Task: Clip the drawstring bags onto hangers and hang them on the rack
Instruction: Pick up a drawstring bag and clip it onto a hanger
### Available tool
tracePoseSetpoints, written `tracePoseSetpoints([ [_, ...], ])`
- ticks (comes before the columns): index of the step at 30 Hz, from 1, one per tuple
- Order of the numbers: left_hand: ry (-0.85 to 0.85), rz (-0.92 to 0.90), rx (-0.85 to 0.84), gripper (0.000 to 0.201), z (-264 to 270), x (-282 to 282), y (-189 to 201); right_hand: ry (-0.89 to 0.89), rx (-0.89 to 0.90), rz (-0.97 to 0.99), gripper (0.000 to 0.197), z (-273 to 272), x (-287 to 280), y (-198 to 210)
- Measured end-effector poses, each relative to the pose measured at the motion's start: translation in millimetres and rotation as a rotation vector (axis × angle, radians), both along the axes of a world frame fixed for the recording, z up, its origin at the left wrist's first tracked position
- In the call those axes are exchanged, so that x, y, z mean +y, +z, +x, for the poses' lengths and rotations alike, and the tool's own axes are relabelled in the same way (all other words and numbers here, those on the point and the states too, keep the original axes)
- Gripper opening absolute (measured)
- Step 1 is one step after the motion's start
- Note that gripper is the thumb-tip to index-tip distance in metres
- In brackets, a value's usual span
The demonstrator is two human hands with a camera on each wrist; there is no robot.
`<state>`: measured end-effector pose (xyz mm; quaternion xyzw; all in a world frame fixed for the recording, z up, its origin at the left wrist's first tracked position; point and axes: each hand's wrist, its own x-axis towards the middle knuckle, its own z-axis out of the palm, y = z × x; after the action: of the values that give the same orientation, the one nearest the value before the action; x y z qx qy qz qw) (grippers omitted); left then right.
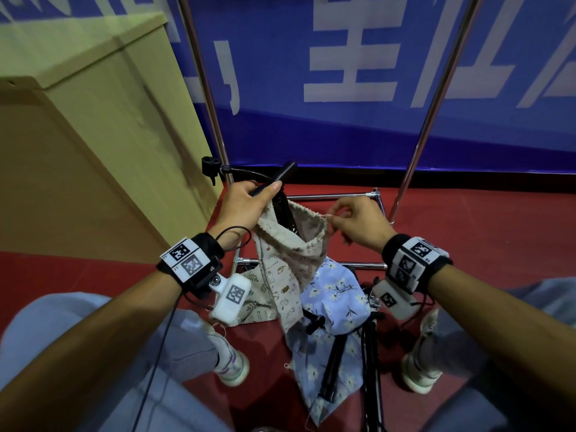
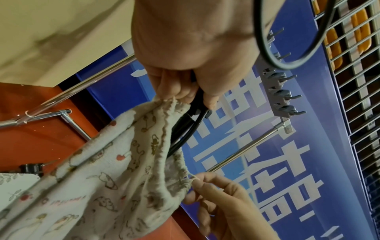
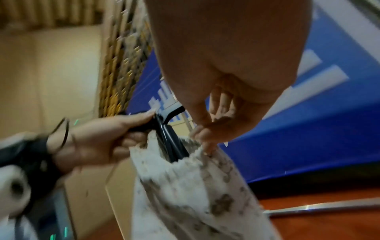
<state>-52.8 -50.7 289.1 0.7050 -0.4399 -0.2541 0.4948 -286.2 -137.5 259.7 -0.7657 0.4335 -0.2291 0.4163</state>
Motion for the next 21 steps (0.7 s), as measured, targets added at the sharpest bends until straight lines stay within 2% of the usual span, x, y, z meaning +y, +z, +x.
tracePoseSetpoints([
  [3, 0.014, -0.027, 0.008, 0.046, 0.9, -0.5, -0.1, -0.055, -0.256, 0.473, 0.010, 6.1, 6.0, 4.5],
  [7, 0.012, -0.037, 0.021, 0.041, -1.4, 0.2, 1.3, -0.166, -0.395, 0.742, 0.019, 11.0, 5.5, 7.6],
  [10, -0.001, -0.044, 0.028, 0.039, -1.1, 0.5, 0.4, -0.161, -0.350, 0.760, 0.018, 11.6, 6.8, 3.0],
  [14, -0.009, -0.040, 0.034, 0.030, -3.6, 1.3, 3.0, -0.041, -0.187, 0.654, 0.014, 10.7, 10.6, -9.7],
  [17, -0.010, -0.028, 0.007, 0.030, -4.8, 2.2, 4.7, -0.041, -0.050, 0.531, 0.011, 8.1, 8.8, -11.1],
  [19, -0.021, -0.033, 0.012, 0.033, -2.7, 2.6, 2.7, -0.105, -0.066, 0.508, 0.013, 6.6, 4.8, -10.4],
  [21, -0.021, -0.029, 0.010, 0.037, -2.0, 3.7, 3.3, -0.180, -0.213, 0.587, 0.011, 6.4, 1.2, -9.0],
])
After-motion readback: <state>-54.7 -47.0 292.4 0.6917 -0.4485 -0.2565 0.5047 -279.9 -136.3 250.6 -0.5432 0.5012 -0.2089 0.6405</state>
